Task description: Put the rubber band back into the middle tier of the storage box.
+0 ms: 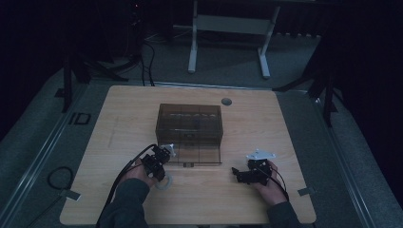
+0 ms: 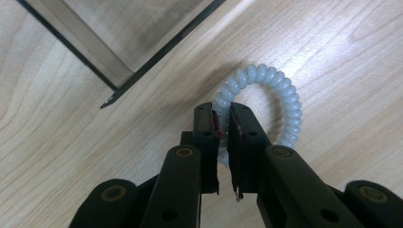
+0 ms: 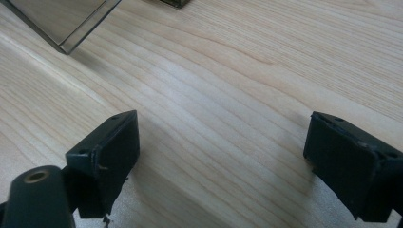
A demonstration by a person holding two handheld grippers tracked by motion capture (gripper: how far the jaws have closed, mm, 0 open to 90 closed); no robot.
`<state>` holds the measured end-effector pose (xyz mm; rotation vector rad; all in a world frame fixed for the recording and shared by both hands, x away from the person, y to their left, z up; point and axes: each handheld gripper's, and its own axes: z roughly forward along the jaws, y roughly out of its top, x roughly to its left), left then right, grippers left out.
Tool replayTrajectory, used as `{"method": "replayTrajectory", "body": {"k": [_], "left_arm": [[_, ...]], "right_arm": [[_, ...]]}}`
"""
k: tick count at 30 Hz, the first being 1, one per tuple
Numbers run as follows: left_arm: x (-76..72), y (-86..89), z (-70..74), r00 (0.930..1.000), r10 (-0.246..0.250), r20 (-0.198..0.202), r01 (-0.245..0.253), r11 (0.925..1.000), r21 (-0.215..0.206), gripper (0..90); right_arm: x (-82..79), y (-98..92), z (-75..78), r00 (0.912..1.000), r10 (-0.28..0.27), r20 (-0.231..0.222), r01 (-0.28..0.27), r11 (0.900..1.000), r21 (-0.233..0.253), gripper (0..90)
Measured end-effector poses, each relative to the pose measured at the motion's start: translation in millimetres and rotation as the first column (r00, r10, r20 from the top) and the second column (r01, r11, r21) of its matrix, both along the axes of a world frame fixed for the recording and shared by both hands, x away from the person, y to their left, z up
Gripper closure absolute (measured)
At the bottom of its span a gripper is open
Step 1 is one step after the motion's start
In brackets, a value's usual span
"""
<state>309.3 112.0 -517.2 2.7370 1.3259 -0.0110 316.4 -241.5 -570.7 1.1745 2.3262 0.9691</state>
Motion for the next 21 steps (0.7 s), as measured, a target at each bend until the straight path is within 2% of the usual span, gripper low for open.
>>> {"method": "replayTrajectory", "body": {"k": [21], "left_arm": [[-2.3, 0.8, 26.8, 0.9986, -0.012, 0.052, 0.013, 0.9994, -0.033, 82.2]], "right_arm": [[0.0, 0.0, 0.0, 1.0000, 0.000, 0.000, 0.000, 1.000, 0.000, 11.5]]}}
